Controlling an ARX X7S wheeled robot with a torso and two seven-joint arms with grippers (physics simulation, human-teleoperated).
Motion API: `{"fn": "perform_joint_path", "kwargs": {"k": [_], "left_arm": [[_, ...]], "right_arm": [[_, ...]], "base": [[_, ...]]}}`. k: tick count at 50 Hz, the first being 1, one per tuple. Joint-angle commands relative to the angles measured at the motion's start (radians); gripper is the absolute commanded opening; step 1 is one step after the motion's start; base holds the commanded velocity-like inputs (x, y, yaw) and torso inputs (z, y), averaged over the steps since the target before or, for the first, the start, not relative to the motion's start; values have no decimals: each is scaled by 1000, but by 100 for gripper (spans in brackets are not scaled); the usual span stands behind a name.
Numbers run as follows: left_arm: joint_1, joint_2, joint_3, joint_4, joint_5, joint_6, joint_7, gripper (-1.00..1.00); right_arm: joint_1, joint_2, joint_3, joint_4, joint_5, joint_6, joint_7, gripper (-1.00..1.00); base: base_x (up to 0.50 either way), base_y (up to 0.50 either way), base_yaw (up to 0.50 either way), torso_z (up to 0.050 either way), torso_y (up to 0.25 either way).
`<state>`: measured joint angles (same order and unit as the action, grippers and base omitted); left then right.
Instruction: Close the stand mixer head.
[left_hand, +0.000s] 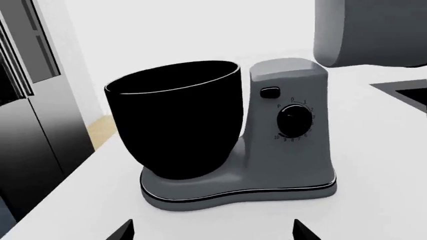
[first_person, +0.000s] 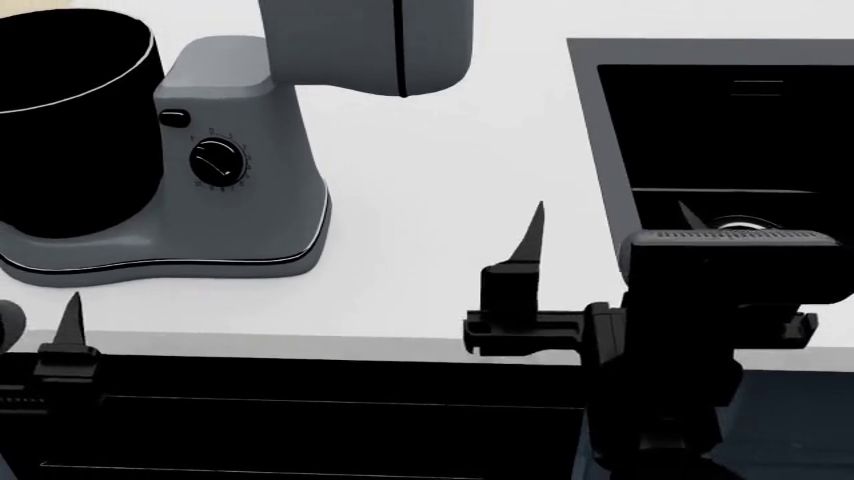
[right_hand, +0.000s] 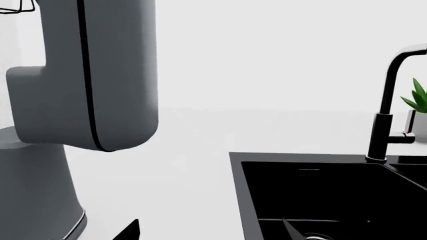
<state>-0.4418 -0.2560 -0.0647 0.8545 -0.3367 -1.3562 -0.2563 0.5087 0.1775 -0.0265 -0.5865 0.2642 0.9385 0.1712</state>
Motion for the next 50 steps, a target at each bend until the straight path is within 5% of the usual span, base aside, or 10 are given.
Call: {"fn": "perform_joint_path", "kwargs": {"k": [1,5,12,22,35,50], "left_arm": [[-69,-48,-56,113,-1,-172,20,100],[-93,-66,-90,132,-116,-214,-55,100],[-126,-169,-206,71,-651,-212,-444,100],[-161,-210,-268,36,-938,-203,-656,100],[-188,-237,-274,15,-1168,-150,-820,100],[-168,-263,-250,8,-1161,-105,-822,100]], "right_arm": [[99,-23,73,-75,56,173,-10,100],[96,-13,76,-78,48,157,-3,100],[80,-6,62,-69,43,137,0,100],[80,1,92,-96,39,113,22,100],[41,62,156,-249,71,213,22,100],[151,138,278,-280,108,395,23,100]], "base": [[0,0,0,0,0],[0,0,0,0,0],[41,80,0,0,0],[331,400,0,0,0],[360,316,0,0,0],[93,56,0,0,0]]}}
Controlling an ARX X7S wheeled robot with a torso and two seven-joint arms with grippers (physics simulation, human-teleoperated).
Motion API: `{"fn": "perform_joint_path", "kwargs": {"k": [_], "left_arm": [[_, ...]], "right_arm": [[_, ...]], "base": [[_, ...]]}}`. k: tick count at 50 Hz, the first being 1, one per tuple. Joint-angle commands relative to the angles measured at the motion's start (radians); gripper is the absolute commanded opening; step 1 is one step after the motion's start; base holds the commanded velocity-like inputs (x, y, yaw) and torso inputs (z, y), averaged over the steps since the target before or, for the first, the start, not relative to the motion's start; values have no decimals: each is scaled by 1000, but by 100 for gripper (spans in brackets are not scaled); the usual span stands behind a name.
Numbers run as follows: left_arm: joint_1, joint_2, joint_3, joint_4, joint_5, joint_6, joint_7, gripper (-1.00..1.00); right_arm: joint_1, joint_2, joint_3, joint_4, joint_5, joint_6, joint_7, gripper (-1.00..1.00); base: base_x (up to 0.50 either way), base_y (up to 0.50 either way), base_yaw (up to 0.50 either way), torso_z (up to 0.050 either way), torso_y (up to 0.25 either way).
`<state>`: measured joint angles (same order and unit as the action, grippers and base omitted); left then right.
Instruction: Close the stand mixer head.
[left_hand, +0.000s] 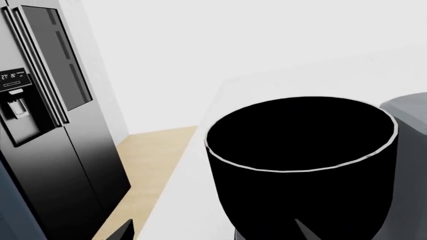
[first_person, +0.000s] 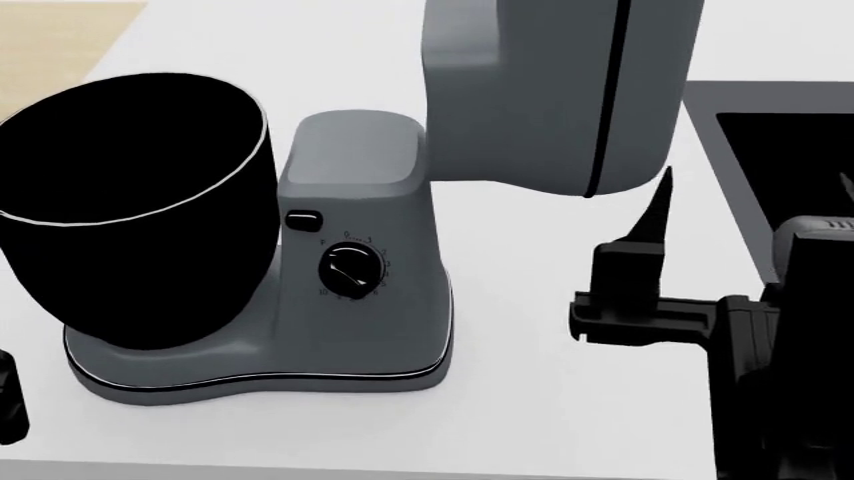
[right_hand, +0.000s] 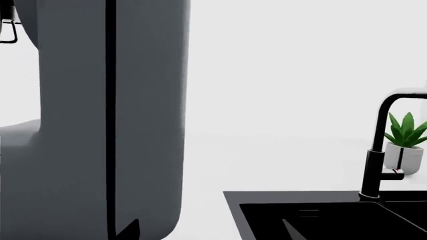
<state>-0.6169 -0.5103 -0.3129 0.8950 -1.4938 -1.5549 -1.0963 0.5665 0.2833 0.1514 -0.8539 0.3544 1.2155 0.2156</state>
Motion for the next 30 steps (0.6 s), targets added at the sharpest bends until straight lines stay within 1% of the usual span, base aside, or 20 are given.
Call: {"fn": "perform_joint_path", "kwargs": {"k": [1,3,5,7,9,13,14,16,21,24,28,30], "left_arm": [[10,-11,-3,-31,-2,96,19,100],[12,-13,3,-33,2,99,18,100],[10,-10,11,-35,5,103,18,100],[10,-11,17,-38,4,106,14,100],[11,-14,18,-39,3,111,15,100],[18,-20,18,-40,-3,120,9,100],[17,-22,20,-41,-7,122,5,100],[22,-23,22,-41,1,126,10,100],[37,-24,29,-38,35,140,39,100],[34,-28,33,-39,20,143,27,100],[45,-27,44,-39,50,152,48,100],[44,-29,47,-40,45,154,43,100]], "right_arm": [[112,42,93,1,16,128,-20,100],[177,53,97,19,18,169,-12,100],[284,72,98,48,25,217,-12,100],[422,107,44,123,31,240,-22,100],[508,129,-13,216,29,238,-33,100],[588,148,-102,394,8,179,-53,100],[596,149,-110,409,6,172,-55,100],[660,158,-171,516,-14,124,-69,100],[782,164,-226,650,-43,71,-80,100],[851,161,-271,757,-64,19,-95,100],[939,153,-363,891,-82,-46,-149,100],[956,140,-385,928,-67,-41,-182,100]], "base": [[0,0,0,0,0],[0,0,0,0,0],[0,0,0,0,0],[0,0,0,0,0],[0,0,0,0,0],[0,0,0,0,0],[0,0,0,0,0],[0,0,0,0,0],[0,0,0,0,0],[0,0,0,0,0],[0,0,0,0,0],[0,0,0,0,0]]}}
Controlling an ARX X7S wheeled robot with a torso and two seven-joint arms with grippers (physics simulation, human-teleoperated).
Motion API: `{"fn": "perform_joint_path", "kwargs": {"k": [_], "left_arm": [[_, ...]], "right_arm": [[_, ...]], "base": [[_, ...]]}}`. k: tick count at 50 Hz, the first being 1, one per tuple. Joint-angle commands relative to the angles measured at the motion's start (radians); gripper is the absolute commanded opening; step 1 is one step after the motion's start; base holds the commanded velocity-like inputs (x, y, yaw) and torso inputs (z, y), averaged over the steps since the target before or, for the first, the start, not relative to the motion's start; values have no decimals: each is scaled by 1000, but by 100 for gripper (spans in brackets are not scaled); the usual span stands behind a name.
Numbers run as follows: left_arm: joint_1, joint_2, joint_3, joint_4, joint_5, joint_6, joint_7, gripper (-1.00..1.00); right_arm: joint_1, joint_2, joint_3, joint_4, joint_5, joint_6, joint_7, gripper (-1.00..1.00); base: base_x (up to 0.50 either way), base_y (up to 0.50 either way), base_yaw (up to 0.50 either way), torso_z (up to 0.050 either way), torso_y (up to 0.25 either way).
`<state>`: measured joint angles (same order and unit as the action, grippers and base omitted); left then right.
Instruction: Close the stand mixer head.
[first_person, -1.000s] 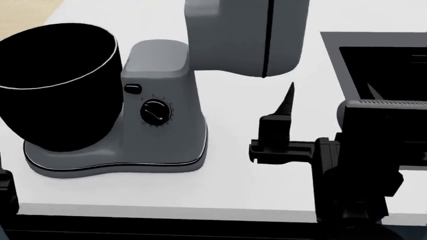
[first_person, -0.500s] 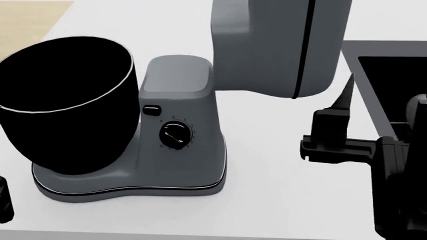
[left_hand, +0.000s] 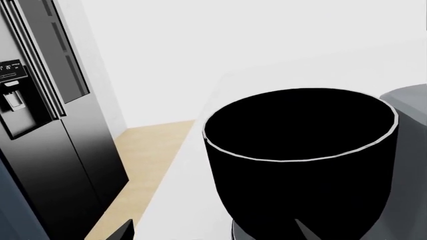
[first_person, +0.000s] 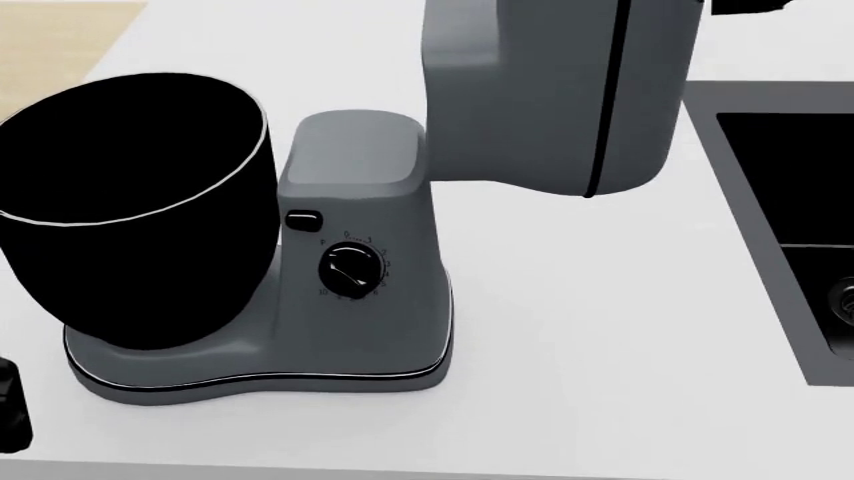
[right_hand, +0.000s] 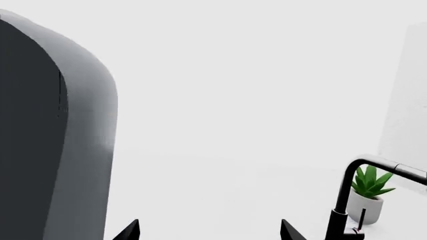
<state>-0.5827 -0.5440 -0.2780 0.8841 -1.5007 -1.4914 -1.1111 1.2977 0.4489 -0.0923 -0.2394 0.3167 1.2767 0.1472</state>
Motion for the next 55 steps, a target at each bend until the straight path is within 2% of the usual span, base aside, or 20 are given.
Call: {"fn": "perform_joint_path", "kwargs": {"k": [1,10,22,30,36,42,45,46,49,55], "left_arm": [[12,3,10,-29,49,92,56,100],[24,-12,5,-26,45,109,56,100],[29,-33,-2,-27,18,126,34,100],[46,-55,-39,-20,-11,151,25,100],[83,-79,-100,-7,-34,181,31,100],[121,-101,-162,5,-64,209,31,100],[134,-104,-180,8,-65,217,37,100],[137,-106,-185,9,-69,220,36,100],[147,-112,-199,12,-74,227,38,100],[152,-127,-213,14,-103,240,18,100]], "right_arm": [[225,-27,-173,322,-31,-111,-130,100],[224,-81,-256,297,35,-57,-223,100],[124,-183,-198,181,225,109,-314,100],[171,-265,-313,232,237,131,-339,100],[138,-385,-320,290,261,192,-300,100],[105,-412,-420,284,276,210,-293,100],[69,-428,-449,241,309,279,-264,100],[62,-421,-464,220,350,292,-236,100],[70,-392,-493,248,599,293,-24,100],[74,-388,-510,255,711,275,64,100]], "base": [[0,0,0,0,0],[0,0,0,0,0],[0,0,3,0,0],[0,2,4,0,0],[0,0,1,0,0],[2,1,1,0,0],[4,4,5,0,0],[0,3,5,0,0],[0,3,5,0,0],[2,2,4,0,0]]}}
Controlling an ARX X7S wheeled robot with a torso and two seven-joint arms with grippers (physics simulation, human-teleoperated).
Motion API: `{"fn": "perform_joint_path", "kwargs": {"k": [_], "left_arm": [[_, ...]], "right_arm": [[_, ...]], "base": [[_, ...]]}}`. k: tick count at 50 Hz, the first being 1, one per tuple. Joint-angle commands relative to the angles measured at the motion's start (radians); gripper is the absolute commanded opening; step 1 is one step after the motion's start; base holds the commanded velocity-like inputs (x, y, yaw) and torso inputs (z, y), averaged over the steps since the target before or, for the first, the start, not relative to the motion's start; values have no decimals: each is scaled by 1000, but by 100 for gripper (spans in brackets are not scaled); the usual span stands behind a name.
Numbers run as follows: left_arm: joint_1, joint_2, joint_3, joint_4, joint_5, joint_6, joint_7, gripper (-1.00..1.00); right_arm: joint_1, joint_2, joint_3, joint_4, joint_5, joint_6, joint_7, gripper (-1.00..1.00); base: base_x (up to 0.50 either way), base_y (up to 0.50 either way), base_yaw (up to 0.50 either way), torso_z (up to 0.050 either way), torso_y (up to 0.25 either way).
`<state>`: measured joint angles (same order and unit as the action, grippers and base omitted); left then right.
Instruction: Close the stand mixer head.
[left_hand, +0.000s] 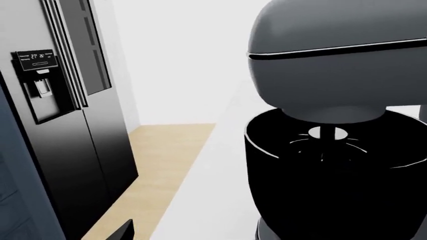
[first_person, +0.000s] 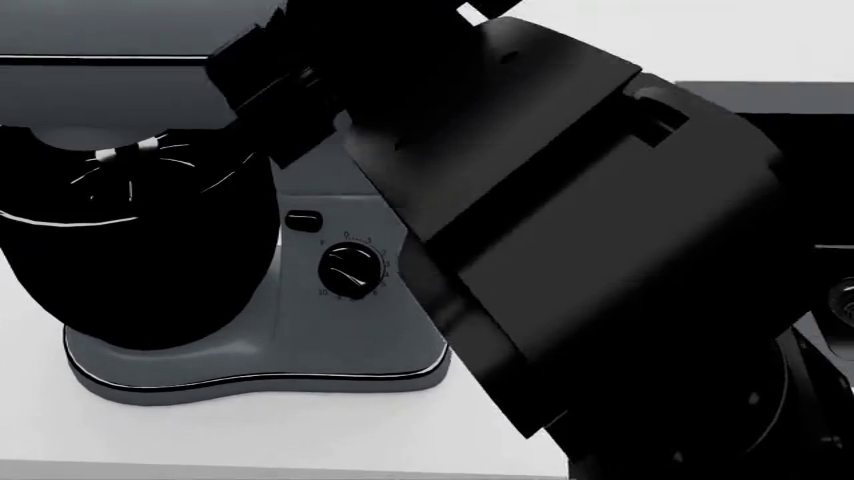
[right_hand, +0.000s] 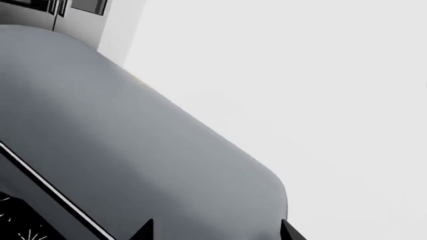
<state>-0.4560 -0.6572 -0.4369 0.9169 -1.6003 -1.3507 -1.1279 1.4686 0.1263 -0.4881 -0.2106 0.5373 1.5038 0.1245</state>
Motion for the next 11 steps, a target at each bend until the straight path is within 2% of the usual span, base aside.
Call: {"fn": "perform_joint_path", "kwargs": {"k": [1,8,11], "left_arm": [[27,-12,-53,-19,1,100,38,100],[15,0,-25,-24,25,98,42,100],[3,11,1,-29,39,95,45,100]], "right_arm": [[-87,-64,-109,231,495,40,87,100],[-37,-44,63,237,567,25,174,100],[-21,-30,94,236,578,14,186,100]], "base": [[14,3,4,0,0],[1,3,4,0,0],[5,1,4,0,0]]}}
